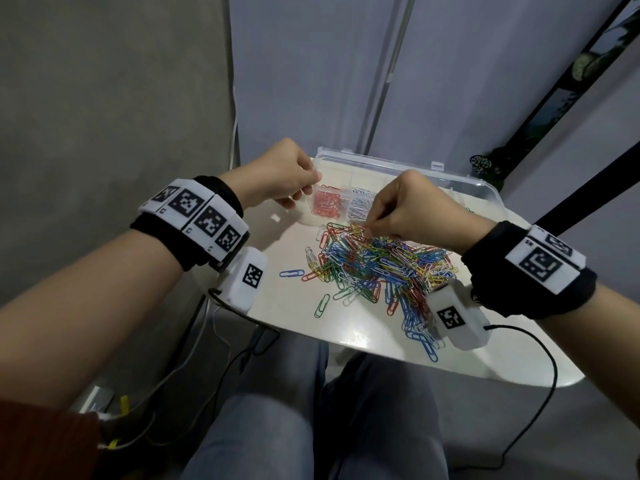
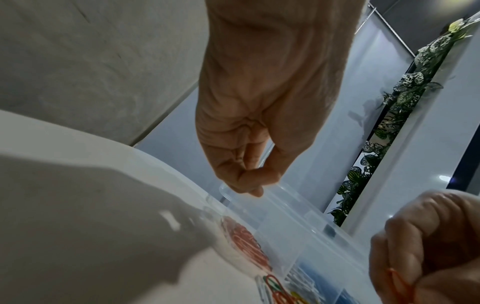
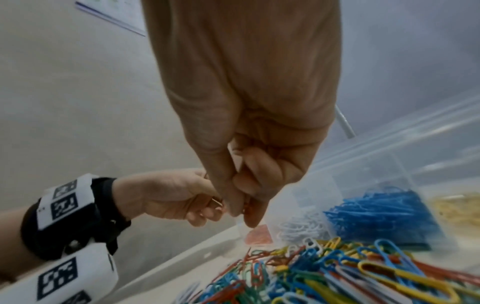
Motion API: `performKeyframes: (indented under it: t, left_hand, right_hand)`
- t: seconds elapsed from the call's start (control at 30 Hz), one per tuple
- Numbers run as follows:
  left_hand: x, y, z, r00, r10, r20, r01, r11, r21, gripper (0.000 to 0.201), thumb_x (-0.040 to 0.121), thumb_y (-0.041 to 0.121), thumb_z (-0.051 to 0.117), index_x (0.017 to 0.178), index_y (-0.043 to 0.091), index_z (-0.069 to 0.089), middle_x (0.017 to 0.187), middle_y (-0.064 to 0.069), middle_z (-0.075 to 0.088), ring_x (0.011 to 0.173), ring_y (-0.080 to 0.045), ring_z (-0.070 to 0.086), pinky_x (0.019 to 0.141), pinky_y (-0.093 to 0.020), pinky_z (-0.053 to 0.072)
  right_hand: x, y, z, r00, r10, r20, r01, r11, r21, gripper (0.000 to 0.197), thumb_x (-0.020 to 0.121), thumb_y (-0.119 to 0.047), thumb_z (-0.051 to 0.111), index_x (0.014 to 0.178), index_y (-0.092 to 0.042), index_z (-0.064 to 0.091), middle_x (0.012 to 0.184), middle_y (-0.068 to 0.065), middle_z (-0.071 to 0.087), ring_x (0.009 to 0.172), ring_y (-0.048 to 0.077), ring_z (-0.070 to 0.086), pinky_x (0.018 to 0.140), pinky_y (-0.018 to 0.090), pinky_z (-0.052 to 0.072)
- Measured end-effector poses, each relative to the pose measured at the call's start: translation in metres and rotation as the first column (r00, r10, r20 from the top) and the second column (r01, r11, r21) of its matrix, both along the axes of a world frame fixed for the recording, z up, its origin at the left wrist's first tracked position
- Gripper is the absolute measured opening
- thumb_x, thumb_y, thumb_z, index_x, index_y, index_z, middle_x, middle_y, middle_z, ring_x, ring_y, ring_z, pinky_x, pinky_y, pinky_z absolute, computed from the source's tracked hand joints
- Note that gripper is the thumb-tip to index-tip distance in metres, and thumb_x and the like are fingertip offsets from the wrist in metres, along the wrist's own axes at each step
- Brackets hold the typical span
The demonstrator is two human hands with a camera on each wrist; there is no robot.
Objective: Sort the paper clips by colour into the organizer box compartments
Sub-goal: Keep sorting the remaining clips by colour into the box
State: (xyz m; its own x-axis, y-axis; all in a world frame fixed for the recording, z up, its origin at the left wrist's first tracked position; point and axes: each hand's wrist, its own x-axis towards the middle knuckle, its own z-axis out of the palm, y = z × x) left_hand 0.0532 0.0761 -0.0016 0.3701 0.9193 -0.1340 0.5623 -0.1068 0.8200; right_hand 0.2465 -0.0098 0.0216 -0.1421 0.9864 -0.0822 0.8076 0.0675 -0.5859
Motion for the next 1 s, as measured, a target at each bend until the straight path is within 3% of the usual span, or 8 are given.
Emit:
performKeyframes:
  t: [0.2, 0.33, 0.43, 0.53, 0.7, 0.87, 0.93, 1.0]
  left_hand:
    - [0.001, 0.000, 0.002, 1.000, 0.004, -0.002, -0.004, 1.000, 0.002, 0.025, 0.098, 0.018, 0.054, 0.100, -0.004, 0.066, 0.074, -0.007, 0.061, 0.056, -0.013, 0.050, 0.040, -0.021, 0.047]
    - [0.001, 0.000, 0.002, 1.000, 0.006, -0.008, -0.006, 1.000, 0.001, 0.024, 0.098, 0.018, 0.055, 0.101, -0.004, 0.066, 0.075, -0.007, 0.061, 0.056, -0.014, 0.051, 0.040, -0.020, 0.047]
    - [0.001, 0.000, 0.001, 1.000, 0.006, 0.001, -0.006, 1.000, -0.003, 0.025, 0.098, 0.017, 0.055, 0.100, -0.006, 0.066, 0.074, -0.007, 0.060, 0.055, -0.014, 0.050, 0.039, -0.019, 0.046]
    - [0.001, 0.000, 0.001, 1.000, 0.005, 0.005, -0.005, 1.000, -0.004, 0.025, 0.098, 0.016, 0.055, 0.100, -0.006, 0.065, 0.073, -0.007, 0.060, 0.054, -0.014, 0.049, 0.039, -0.019, 0.046]
    - [0.000, 0.002, 0.001, 1.000, 0.003, 0.009, -0.003, 1.000, -0.006, 0.025, 0.098, 0.018, 0.055, 0.099, -0.004, 0.066, 0.073, -0.007, 0.060, 0.055, -0.014, 0.050, 0.039, -0.019, 0.045]
    - [0.001, 0.001, 0.001, 1.000, 0.002, -0.004, -0.002, 1.000, -0.001, 0.023, 0.098, 0.019, 0.055, 0.098, -0.001, 0.066, 0.075, -0.007, 0.062, 0.056, -0.014, 0.051, 0.041, -0.021, 0.046]
    - [0.000, 0.001, 0.000, 1.000, 0.002, -0.009, -0.002, 1.000, 0.004, 0.024, 0.098, 0.020, 0.055, 0.096, -0.001, 0.067, 0.075, -0.007, 0.062, 0.056, -0.014, 0.052, 0.042, -0.022, 0.046]
    - [0.000, 0.000, 0.000, 1.000, 0.003, -0.009, -0.003, 1.000, 0.003, 0.024, 0.098, 0.020, 0.055, 0.095, -0.001, 0.067, 0.074, -0.007, 0.062, 0.055, -0.014, 0.052, 0.042, -0.022, 0.046]
  right_hand:
    - [-0.008, -0.005, -0.008, 0.969, 0.232, 0.080, -0.223, 0.969, -0.105, 0.024, 0.074, 0.000, 0.078, 0.092, -0.014, 0.078, 0.079, -0.001, 0.075, 0.070, 0.008, 0.068, 0.069, 0.024, 0.056]
    - [-0.015, -0.003, -0.019, 0.932, 0.280, 0.232, -0.257, 0.958, -0.127, 0.029, 0.074, -0.006, 0.079, 0.099, -0.020, 0.077, 0.085, -0.004, 0.074, 0.073, 0.008, 0.066, 0.067, 0.020, 0.053]
    - [-0.016, -0.001, -0.024, 0.933, 0.258, 0.252, -0.232, 0.964, -0.130, 0.018, 0.073, -0.008, 0.080, 0.088, -0.016, 0.078, 0.086, -0.003, 0.074, 0.074, 0.007, 0.065, 0.065, 0.017, 0.049]
    - [-0.012, -0.001, -0.021, 0.951, 0.241, 0.192, -0.216, 0.966, -0.146, 0.010, 0.073, -0.007, 0.080, 0.079, -0.014, 0.078, 0.078, -0.003, 0.073, 0.062, 0.000, 0.060, 0.055, 0.010, 0.040]
    - [-0.009, -0.003, 0.005, 0.991, 0.131, 0.002, -0.130, 0.988, -0.077, 0.006, 0.074, -0.010, 0.082, 0.079, -0.009, 0.078, 0.070, -0.003, 0.074, 0.058, 0.002, 0.063, 0.058, 0.015, 0.049]
    - [-0.015, 0.018, 0.034, 0.980, -0.037, -0.195, 0.056, 0.994, 0.092, 0.015, 0.080, -0.010, 0.076, 0.084, 0.005, 0.074, 0.072, 0.012, 0.070, 0.037, -0.001, 0.045, 0.041, 0.007, 0.033]
    - [-0.019, 0.034, 0.036, 0.972, -0.103, -0.212, 0.133, 0.983, 0.130, 0.018, 0.080, -0.012, 0.077, 0.084, 0.005, 0.075, 0.072, 0.013, 0.070, 0.040, 0.001, 0.042, 0.042, 0.011, 0.033]
    - [-0.024, 0.048, 0.034, 0.975, -0.142, -0.170, 0.163, 0.979, 0.118, 0.017, 0.078, -0.014, 0.079, 0.083, 0.002, 0.076, 0.073, 0.011, 0.071, 0.055, 0.011, 0.051, 0.052, 0.019, 0.040]
